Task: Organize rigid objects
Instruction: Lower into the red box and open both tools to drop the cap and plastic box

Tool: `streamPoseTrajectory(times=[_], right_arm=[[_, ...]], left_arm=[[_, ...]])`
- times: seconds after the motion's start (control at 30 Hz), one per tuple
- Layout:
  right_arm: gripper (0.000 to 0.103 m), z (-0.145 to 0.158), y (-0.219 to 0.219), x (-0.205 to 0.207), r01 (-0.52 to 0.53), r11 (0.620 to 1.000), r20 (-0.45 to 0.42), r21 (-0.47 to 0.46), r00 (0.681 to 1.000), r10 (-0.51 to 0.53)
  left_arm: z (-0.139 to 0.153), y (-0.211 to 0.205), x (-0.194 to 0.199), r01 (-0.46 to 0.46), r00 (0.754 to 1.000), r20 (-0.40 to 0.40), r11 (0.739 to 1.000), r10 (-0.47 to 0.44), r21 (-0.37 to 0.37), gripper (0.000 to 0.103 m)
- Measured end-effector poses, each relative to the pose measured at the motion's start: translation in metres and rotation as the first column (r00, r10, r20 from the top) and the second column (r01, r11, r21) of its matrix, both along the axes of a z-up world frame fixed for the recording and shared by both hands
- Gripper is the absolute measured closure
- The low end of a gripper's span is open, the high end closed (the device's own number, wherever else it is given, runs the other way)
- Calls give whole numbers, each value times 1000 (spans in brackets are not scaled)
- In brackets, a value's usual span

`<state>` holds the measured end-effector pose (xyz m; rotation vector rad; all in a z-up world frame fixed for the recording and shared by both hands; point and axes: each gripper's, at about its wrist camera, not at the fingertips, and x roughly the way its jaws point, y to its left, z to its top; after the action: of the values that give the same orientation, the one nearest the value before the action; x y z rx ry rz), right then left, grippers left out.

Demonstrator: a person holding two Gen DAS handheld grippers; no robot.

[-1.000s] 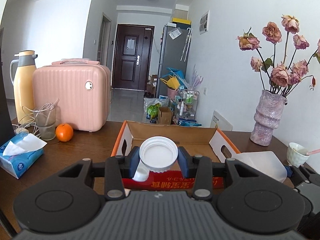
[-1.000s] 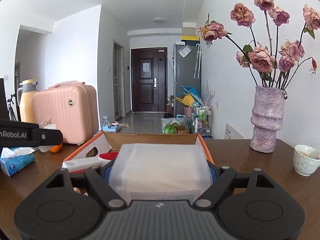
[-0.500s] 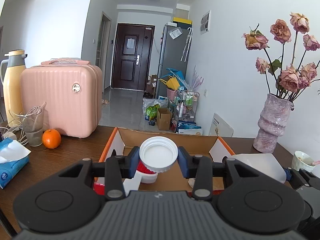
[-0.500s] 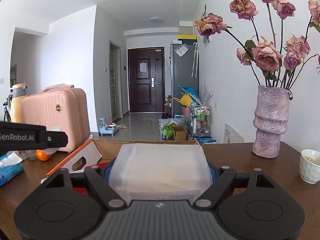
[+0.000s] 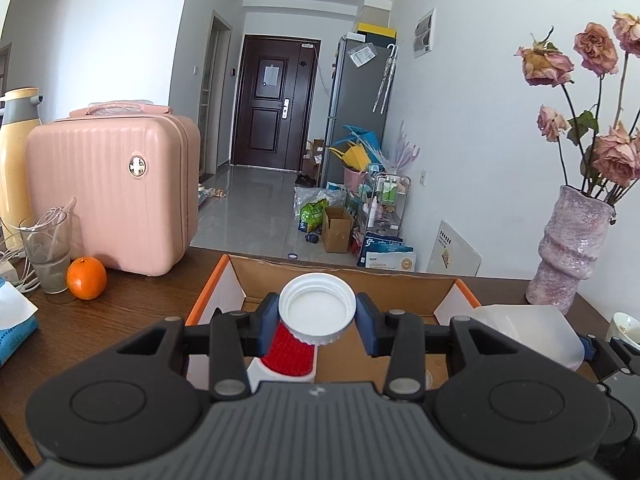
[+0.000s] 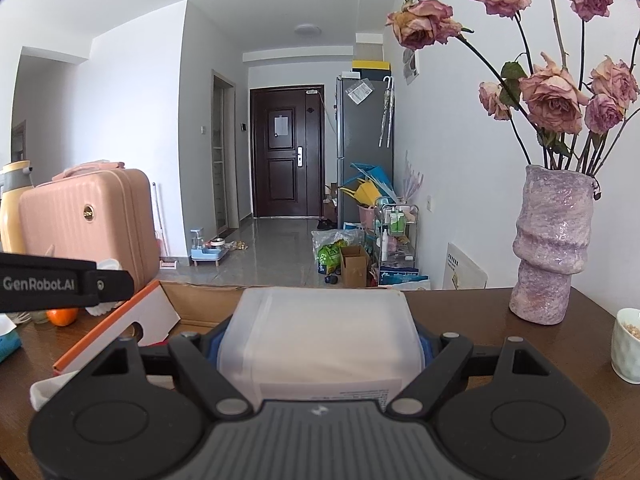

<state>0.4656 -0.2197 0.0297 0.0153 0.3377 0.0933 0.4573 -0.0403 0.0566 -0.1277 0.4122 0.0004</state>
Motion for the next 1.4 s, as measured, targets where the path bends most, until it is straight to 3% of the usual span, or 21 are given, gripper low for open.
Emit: streamPoseTrajectory(times=[0.67, 1.23, 1.27, 1.3, 1.33, 1.37, 1.4], right_arm=[[21, -10, 6, 58, -6, 999, -53, -42, 999, 4], [21, -17, 3, 66, -24, 998, -90, -49, 996, 19], [21, -17, 2, 67, -26, 999, -98, -46, 995, 21], [21, -16, 3, 66, -29, 999, -108, -46, 994, 24], [13, -16, 2, 67, -30, 998, -117, -50, 993, 24], [2, -17, 2, 67, -21, 998, -116, -51, 993, 15], [0, -17, 1, 67, -10, 999, -107, -45, 994, 5]], left_arm=[[-21, 9, 65, -44, 995, -91, 998, 47, 37, 62], [-25, 20, 74, -27, 989, -142, 1000, 29, 16, 61], [-25, 21, 74, -26, 988, -153, 1000, 27, 7, 59], [-25, 22, 74, -23, 987, -161, 1000, 23, 2, 48], [-25, 22, 73, -27, 986, -163, 1000, 27, 4, 28], [-25, 23, 71, -43, 987, -157, 999, 44, 12, 18], [-24, 22, 69, -63, 987, -146, 998, 66, 25, 4]])
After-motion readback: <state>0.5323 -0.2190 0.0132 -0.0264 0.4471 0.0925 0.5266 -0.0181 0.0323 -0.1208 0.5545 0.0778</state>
